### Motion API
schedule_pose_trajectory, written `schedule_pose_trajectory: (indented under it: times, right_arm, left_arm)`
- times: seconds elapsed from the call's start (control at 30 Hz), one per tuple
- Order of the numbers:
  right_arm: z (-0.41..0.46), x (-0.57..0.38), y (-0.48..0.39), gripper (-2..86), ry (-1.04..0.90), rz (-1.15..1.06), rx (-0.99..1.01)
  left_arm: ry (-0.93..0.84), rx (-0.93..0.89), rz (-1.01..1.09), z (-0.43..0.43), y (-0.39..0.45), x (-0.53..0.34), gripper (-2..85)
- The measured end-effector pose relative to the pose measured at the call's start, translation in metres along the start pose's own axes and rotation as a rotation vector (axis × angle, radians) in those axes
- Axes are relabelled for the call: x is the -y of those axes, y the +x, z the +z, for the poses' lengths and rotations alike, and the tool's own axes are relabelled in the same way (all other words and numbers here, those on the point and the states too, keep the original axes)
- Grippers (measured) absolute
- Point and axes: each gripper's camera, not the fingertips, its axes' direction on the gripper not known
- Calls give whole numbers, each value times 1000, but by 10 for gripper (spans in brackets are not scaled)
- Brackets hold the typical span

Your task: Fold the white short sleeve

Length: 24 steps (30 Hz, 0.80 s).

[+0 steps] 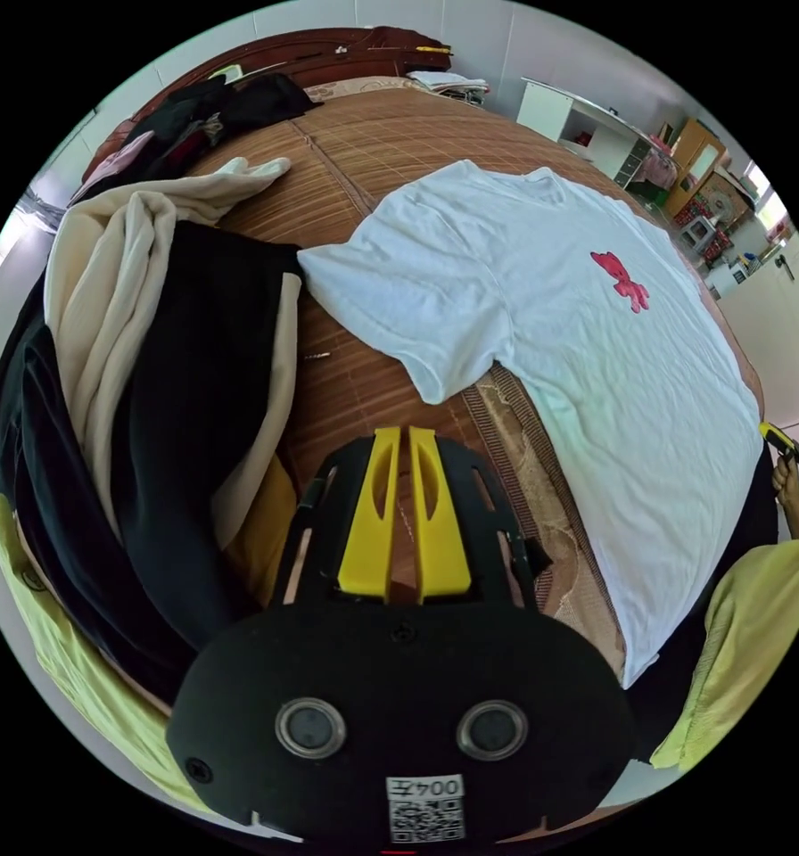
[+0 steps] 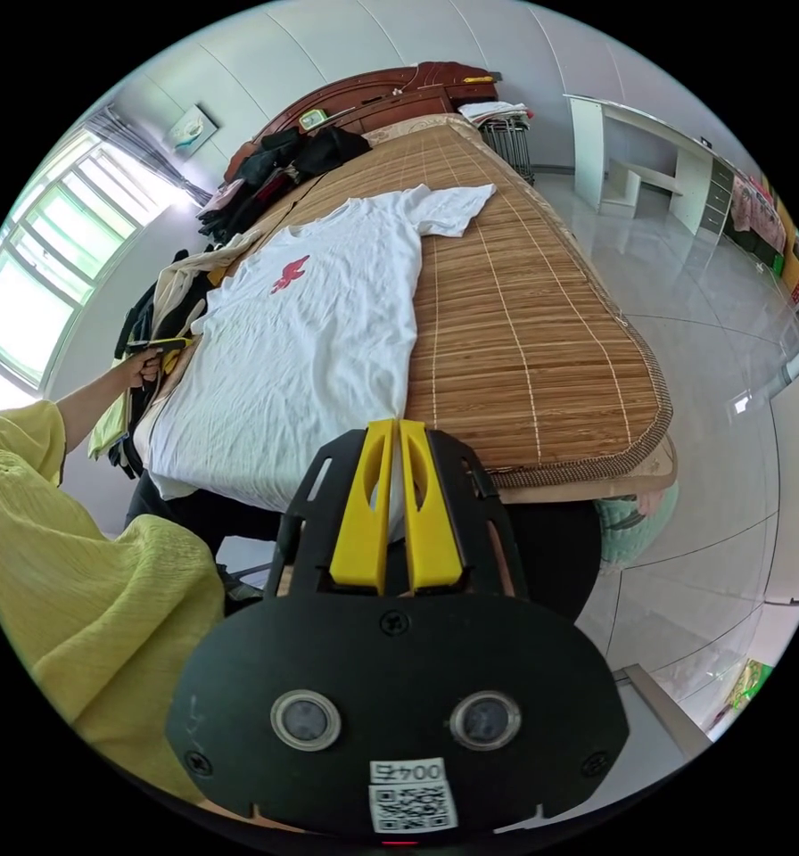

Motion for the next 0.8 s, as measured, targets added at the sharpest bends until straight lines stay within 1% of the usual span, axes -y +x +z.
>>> schedule_pose_trajectory:
  times: [0.03, 0.1, 0.13, 0.2, 0.27, 0.4, 0.5, 0.63, 0.8]
  right_arm:
    - [2, 0, 1, 0, 1, 0, -2]
    - [4, -1, 3, 0, 1, -1, -2]
    - [6, -1, 5, 0, 2, -2, -1]
    - [8, -1, 7, -1, 2, -2, 3]
    - [10, -2, 11, -1, 1, -1, 10]
    - [13, -2, 13, -1, 0, -2, 8]
    - [15, -2, 13, 2, 2, -9, -7]
    - [18, -3, 16, 7, 4, -10, 0]
    - [19, -3, 20, 18, 8, -6, 18]
  left_arm:
    - [17, 6, -2, -5, 1, -1, 15]
    - [147, 27, -30, -31, 11, -5, 12]
    - [209, 2, -34, -40, 19, -4, 9]
    - [248, -6, -16, -42, 37, 4, 7]
    - [227, 44, 0, -31, 56, 17, 5]
    - [-10, 165, -7, 29, 81, 36, 3]
    - [34, 139, -69, 21, 84, 30, 3]
    - [163, 159, -82, -12, 101, 13, 3]
    - [183, 80, -55, -24, 157, -37, 4]
